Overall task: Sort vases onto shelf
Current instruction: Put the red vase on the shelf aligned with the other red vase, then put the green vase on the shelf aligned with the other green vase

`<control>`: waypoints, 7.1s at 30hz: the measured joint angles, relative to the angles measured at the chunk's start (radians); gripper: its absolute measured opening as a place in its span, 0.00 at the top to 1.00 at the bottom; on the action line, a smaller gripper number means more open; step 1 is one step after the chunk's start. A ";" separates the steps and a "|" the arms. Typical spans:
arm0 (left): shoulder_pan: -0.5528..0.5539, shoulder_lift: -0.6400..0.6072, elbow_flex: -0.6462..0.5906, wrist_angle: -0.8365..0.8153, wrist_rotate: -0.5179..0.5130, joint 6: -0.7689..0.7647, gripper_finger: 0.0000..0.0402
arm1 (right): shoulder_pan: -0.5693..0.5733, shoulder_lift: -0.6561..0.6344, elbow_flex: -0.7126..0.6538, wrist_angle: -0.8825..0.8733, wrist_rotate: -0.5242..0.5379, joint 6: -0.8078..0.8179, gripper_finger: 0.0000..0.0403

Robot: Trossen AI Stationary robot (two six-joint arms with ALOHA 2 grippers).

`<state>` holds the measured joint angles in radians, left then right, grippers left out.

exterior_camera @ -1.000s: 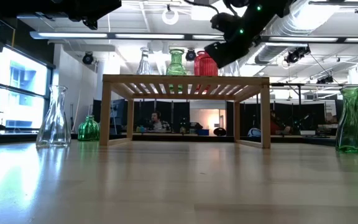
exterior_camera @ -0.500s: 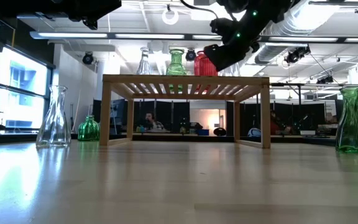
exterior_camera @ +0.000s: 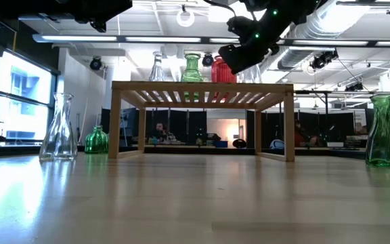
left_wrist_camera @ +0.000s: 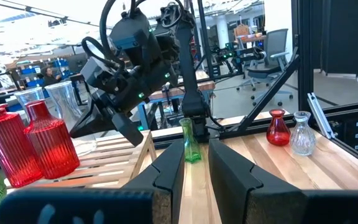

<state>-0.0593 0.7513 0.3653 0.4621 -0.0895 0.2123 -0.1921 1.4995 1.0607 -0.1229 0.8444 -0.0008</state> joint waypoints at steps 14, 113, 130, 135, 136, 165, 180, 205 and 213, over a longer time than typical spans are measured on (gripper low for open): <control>0.000 0.000 0.000 0.000 0.000 0.002 0.85 | 0.181 -0.006 0.000 -0.046 -0.016 -0.032 0.99; 0.000 0.031 0.000 0.010 0.052 -0.026 0.85 | 0.654 -0.375 -0.322 -1.270 -0.351 1.751 0.53; 0.000 0.031 0.001 0.010 0.052 -0.026 0.85 | 0.665 -0.370 -0.321 -0.825 -0.248 1.341 0.91; 0.000 0.031 0.001 0.010 0.052 -0.026 0.85 | 0.661 -0.316 -0.314 -0.506 -0.235 1.070 0.92; 0.000 0.031 0.001 0.010 0.052 -0.026 0.85 | 0.661 -0.295 -0.304 -0.463 -0.234 1.026 0.92; 0.000 0.031 0.001 0.007 0.052 -0.050 0.85 | 0.738 0.104 -0.082 -0.584 0.023 1.215 0.50; 0.000 0.031 0.001 0.007 0.052 -0.053 0.85 | 0.729 0.188 -0.376 0.210 0.377 0.986 0.48; 0.000 0.031 0.001 0.007 0.052 -0.053 0.85 | 0.544 0.378 -0.175 0.347 0.171 0.609 0.90; 0.000 0.031 0.001 0.007 0.052 -0.054 0.85 | 0.515 0.378 -0.175 0.488 0.023 0.458 0.97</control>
<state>-0.0597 0.7826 0.3660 0.4694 -0.0372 0.1585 0.3227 1.8774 0.8856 0.3655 0.8672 0.4567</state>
